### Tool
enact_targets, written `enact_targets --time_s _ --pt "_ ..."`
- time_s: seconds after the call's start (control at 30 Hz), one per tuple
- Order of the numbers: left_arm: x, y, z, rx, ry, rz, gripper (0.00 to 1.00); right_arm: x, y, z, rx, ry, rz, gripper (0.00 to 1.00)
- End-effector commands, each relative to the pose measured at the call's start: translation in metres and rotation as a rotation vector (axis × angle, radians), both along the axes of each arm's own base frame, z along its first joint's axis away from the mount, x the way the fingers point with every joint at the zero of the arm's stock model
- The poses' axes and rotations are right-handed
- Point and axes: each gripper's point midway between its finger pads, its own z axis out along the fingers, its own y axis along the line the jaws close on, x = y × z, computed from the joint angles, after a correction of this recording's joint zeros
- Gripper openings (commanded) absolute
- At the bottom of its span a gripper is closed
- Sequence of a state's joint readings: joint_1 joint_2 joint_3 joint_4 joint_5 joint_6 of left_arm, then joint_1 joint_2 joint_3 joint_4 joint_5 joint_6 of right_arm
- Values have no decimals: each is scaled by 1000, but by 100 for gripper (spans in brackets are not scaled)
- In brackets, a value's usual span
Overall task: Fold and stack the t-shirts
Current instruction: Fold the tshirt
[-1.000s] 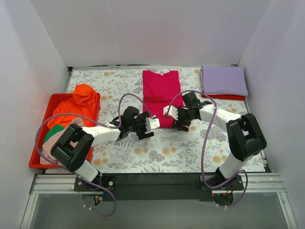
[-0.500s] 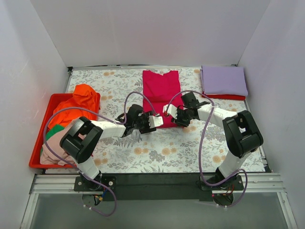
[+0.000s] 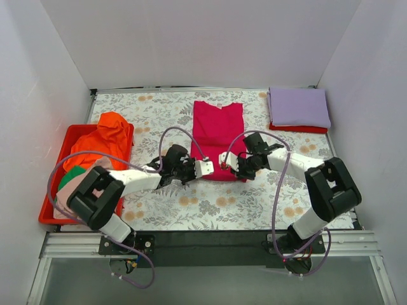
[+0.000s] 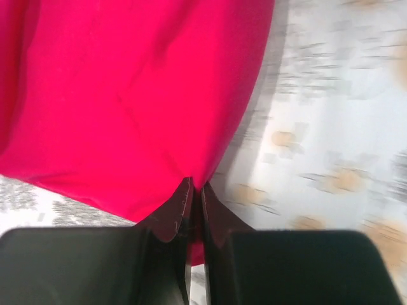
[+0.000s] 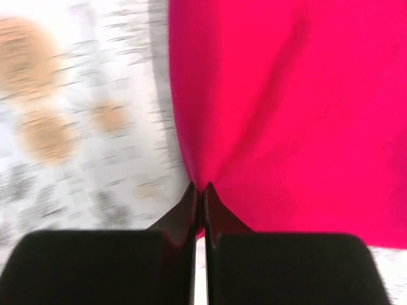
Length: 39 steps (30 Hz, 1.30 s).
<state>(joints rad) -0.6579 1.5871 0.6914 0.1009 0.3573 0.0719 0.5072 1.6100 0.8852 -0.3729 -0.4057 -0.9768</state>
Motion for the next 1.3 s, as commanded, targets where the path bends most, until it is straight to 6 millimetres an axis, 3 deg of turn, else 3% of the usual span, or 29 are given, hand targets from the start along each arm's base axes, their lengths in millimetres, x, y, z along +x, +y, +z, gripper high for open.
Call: enact_targets --time_s 0.0,0.17,0.27,0.37,0.7,0.83,0.93,1.17,1.27 --pt "-58 -6 27 -75 106 -99 0 -71 -20 0 -52 156 127 1" --pt "-141 -11 31 -86 282 -212 0 -125 -39 16 -56 178 207 1" --pt "-168 -9 35 -96 330 -235 0 -147 -42 26 -31 166 233 1" --pt "-177 -7 43 -123 339 -231 0 -153 -42 37 -6 146 220 1" --pt "-173 -9 87 -178 300 -190 0 -132 -33 87 42 45 123 1" --pt "-163 -10 114 -226 222 -174 0 -106 -28 120 41 -71 114 1" --pt "-154 -12 136 -260 162 -151 0 -88 -27 134 43 -103 76 1" --pt "-134 -15 162 -261 84 -97 0 -49 -7 188 104 -202 49 1" --pt "-127 -13 167 -255 51 -78 0 -38 -4 199 116 -225 49 1"
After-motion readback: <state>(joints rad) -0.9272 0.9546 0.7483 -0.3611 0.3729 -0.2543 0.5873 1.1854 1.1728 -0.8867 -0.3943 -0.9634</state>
